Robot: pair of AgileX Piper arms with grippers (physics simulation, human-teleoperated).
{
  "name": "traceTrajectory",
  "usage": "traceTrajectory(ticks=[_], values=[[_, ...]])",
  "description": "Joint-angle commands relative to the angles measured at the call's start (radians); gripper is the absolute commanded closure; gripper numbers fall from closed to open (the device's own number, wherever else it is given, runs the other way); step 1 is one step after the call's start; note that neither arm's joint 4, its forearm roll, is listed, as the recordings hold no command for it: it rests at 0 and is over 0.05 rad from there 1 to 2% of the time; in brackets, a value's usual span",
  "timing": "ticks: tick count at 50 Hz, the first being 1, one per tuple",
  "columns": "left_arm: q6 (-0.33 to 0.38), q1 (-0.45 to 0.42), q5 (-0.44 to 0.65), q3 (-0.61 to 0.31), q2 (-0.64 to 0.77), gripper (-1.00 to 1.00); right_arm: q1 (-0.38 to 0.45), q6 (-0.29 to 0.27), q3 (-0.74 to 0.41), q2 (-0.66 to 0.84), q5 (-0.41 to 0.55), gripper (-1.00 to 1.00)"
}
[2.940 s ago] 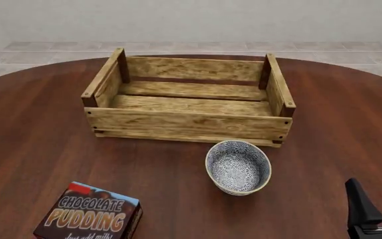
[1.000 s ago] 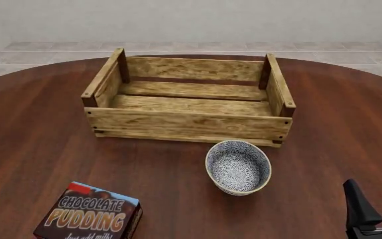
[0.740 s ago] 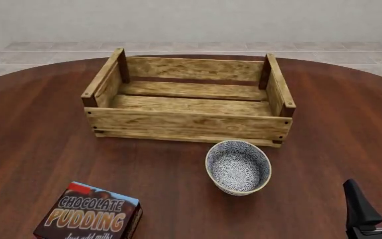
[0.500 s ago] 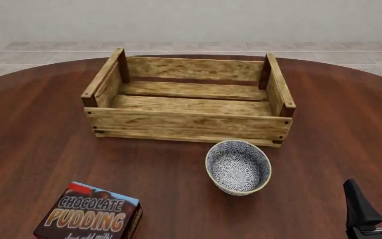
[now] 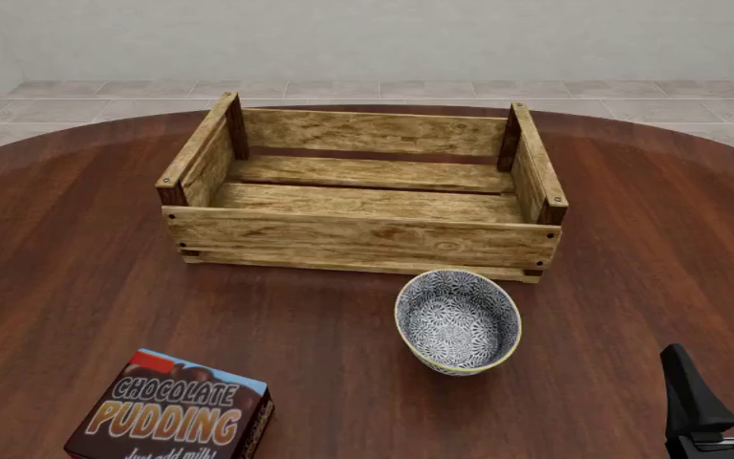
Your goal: Pick up the salad dressing and put it in the tray.
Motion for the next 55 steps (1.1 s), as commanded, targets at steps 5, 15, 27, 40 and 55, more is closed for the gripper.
traceTrajectory(ticks=[5,15,27,40,55], values=[[0.007,0.016,-0.050,0.031,0.050,-1.00,-0.002,0.000,0.000,0.000,0.001,-1.00],[0.018,0.022,-0.081,0.053,0.080,-1.00,-0.002,0.000,-0.001,0.000,0.002,-1.00],[0.033,0.021,-0.089,0.082,0.085,-1.00,0.000,-0.003,-0.001,0.000,0.002,-1.00],[0.039,0.031,-0.123,0.095,0.123,-1.00,0.000,-0.007,0.000,0.000,0.002,-1.00],[0.054,0.038,-0.181,0.128,0.178,-1.00,-0.001,-0.006,-0.002,0.000,0.005,-1.00]])
